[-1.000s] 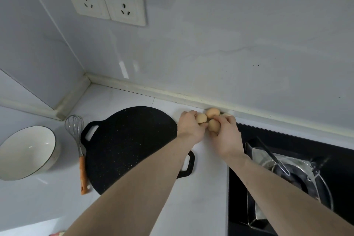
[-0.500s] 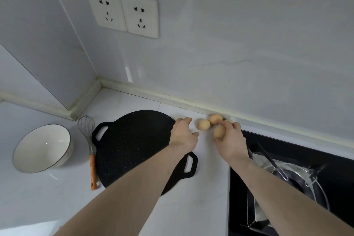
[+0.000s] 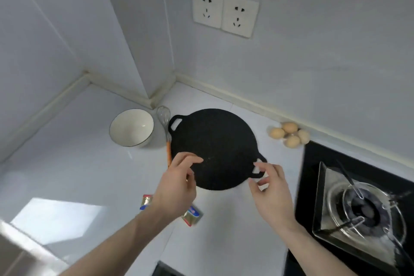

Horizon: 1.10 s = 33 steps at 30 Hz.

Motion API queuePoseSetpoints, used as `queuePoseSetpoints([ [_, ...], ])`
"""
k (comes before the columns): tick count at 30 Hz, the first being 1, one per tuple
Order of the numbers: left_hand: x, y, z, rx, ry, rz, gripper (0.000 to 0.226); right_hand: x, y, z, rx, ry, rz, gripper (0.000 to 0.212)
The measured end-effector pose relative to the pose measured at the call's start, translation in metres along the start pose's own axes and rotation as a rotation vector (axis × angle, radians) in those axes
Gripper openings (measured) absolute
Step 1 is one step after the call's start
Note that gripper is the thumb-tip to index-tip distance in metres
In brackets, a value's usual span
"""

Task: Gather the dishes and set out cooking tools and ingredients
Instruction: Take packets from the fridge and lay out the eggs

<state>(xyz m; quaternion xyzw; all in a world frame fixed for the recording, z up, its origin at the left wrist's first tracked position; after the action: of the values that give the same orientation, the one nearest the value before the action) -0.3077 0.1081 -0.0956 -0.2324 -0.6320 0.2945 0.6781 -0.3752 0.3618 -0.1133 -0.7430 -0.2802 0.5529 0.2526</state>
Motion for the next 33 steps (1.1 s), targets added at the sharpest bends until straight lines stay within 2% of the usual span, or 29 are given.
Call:
queuePoseSetpoints([
  [4,-0.072,-0.059,-0.1,0.031,-0.278,0.126,0.062,-0.016,0.071,-0.074,-0.218,-0.055,-0.032,0.036],
  [6,-0.095,-0.068,-0.134,-0.044,-0.364,0.197,0.067,-0.02,0.103,-0.1,-0.308,-0.052,-0.06,0.036],
  [8,-0.102,-0.056,-0.142,-0.163,-0.368,0.237,0.071,-0.022,0.127,-0.109,-0.366,-0.047,-0.1,0.041],
  [12,-0.1,-0.041,-0.135,-0.237,-0.378,0.262,0.072,-0.027,0.163,-0.115,-0.383,-0.09,-0.272,0.053],
  [15,-0.1,-0.031,-0.129,-0.205,-0.442,0.277,0.067,-0.02,0.171,-0.112,-0.337,-0.069,-0.337,0.05],
  [18,-0.102,-0.021,-0.128,-0.148,-0.47,0.27,0.051,-0.012,0.166,-0.112,-0.271,-0.079,-0.334,0.037],
  [21,-0.099,-0.015,-0.131,-0.079,-0.466,0.25,0.043,0.0,0.156,-0.111,-0.276,-0.078,-0.321,0.035],
  [24,-0.081,-0.01,-0.123,-0.036,-0.413,0.206,0.044,0.009,0.133,-0.1,-0.272,-0.037,-0.275,0.031],
  [28,-0.03,0.001,-0.08,0.033,-0.266,0.102,0.051,0.014,0.072,-0.066,-0.19,0.007,-0.203,0.027],
  [33,0.037,0.043,-0.004,-0.018,-0.112,0.024,0.052,0.021,-0.011,-0.008,-0.056,0.059,-0.228,0.03],
])
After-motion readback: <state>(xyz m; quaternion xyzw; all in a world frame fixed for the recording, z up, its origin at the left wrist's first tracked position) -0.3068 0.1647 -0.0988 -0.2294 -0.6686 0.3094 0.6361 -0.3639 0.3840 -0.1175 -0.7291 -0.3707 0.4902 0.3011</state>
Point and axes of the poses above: each hand's wrist, its own z-axis towards the middle knuckle, its own y-axis out of the palm, x = y × z, the point moved 10 cm from there along z, towards the middle knuckle, and after that the axes turned 14 degrees about y, right-handed, at the moved point
